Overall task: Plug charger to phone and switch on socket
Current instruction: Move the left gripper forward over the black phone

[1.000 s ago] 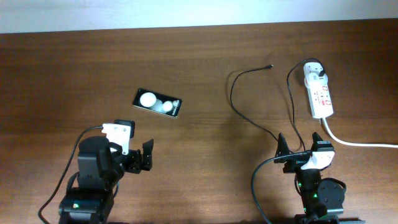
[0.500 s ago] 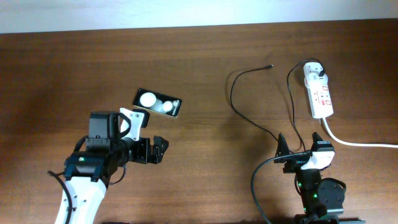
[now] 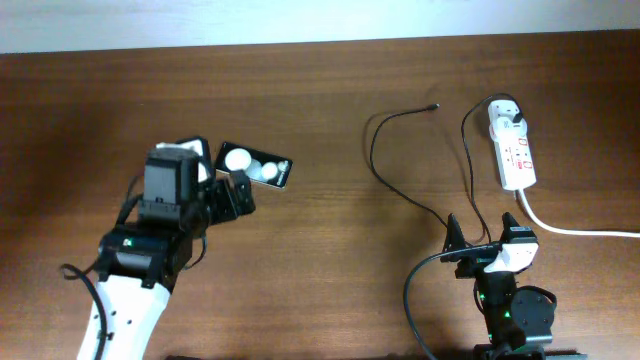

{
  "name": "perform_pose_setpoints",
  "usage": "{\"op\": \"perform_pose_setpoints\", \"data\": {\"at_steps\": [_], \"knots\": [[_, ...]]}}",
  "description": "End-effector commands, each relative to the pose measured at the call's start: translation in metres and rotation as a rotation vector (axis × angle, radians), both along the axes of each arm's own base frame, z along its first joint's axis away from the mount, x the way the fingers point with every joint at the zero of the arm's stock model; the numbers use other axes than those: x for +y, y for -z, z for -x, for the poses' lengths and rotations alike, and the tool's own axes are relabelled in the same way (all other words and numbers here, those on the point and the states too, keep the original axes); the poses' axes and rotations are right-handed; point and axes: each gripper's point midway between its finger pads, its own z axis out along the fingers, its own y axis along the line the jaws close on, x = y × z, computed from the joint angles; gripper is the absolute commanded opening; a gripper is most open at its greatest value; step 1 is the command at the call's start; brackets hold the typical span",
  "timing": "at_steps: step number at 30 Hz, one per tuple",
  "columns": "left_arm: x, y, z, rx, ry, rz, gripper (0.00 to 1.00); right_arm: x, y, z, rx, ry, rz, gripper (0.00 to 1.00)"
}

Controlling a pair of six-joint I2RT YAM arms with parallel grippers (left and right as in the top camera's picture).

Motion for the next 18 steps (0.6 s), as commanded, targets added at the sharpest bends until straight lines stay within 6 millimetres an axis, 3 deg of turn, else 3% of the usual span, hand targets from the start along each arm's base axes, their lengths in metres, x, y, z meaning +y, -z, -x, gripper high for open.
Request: {"op": "perform_pose_setpoints", "data": {"at_steps": [1,7,18], "knots": [[0.006,-0.014,-0.017,0.044,-0.07,-0.049,0.99,0.001,0.003,0.0,0.001,-0.005,0.008,0.99],[0.003,0.024,-0.021,0.273,-0.06,-0.096,0.99,0.001,0.003,0.0,0.001,-0.005,0.008,0.99],[0.001,0.025,-0.019,0.281,-0.052,-0.086,0.99,0.001,0.003,0.0,0.001,-0.005,0.008,0.99]]}}
